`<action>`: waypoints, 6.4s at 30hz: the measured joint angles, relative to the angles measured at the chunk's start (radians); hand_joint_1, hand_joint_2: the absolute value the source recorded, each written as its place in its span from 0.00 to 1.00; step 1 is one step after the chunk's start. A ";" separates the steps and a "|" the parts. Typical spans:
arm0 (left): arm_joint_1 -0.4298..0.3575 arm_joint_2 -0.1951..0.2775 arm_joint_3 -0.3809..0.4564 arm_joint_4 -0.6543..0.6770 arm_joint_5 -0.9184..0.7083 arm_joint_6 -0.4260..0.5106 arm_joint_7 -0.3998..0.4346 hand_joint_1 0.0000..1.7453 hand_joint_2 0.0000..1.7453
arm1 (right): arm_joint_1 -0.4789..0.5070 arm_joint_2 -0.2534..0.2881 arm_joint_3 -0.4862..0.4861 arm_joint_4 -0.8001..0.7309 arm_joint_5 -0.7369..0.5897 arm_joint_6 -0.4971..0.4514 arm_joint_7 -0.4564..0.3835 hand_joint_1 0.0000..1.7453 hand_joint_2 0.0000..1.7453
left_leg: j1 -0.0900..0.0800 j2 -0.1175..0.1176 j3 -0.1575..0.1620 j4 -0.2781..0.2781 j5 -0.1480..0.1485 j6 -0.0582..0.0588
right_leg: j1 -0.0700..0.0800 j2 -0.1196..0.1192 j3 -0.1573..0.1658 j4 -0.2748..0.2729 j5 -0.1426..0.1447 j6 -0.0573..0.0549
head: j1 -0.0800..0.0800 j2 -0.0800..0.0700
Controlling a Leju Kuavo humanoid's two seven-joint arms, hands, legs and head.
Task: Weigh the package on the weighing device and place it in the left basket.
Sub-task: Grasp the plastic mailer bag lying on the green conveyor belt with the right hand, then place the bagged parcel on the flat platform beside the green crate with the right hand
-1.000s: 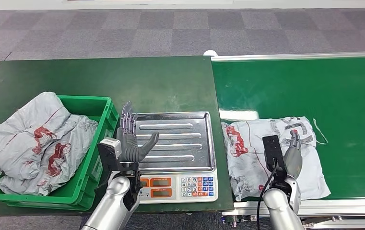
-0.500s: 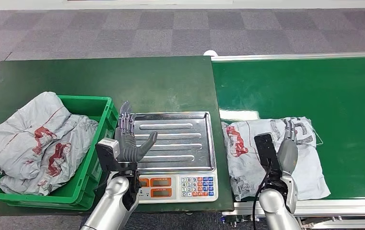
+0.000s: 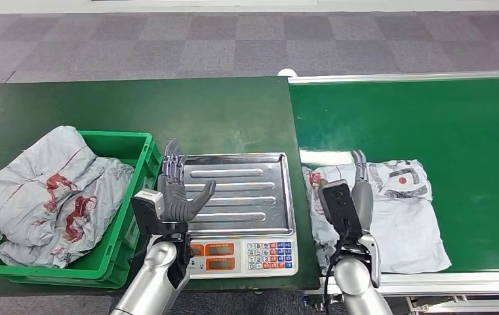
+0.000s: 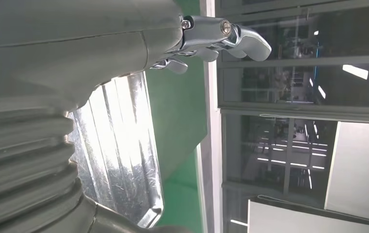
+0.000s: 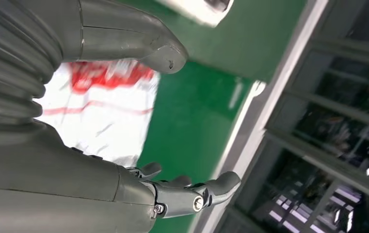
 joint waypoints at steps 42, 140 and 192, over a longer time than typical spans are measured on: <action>0.179 -0.003 0.025 -0.318 -0.088 0.099 0.128 0.00 1.00 | -0.198 0.137 0.211 0.026 -0.044 0.160 0.109 0.00 1.00 | 0.000 -0.001 0.000 0.000 0.000 0.000 | 0.000 -0.001 0.000 0.000 0.000 0.000 | 0.000 0.000; 0.020 -0.004 -0.003 -0.110 -0.024 0.022 0.028 0.00 1.00 | -0.308 -0.066 -0.547 0.960 -0.065 0.527 -0.102 0.57 1.00 | 0.016 0.032 0.054 0.004 -0.035 0.009 | 0.012 0.030 0.067 -0.023 -0.013 0.010 | 0.000 0.000; 0.035 0.053 -0.003 -0.151 -0.184 0.074 0.065 0.00 1.00 | -0.082 -0.092 -0.103 -0.098 0.053 -0.073 0.012 1.00 1.00 | 0.008 0.006 0.032 0.004 -0.025 0.007 | 0.006 0.007 0.039 -0.014 -0.015 0.010 | 0.000 0.000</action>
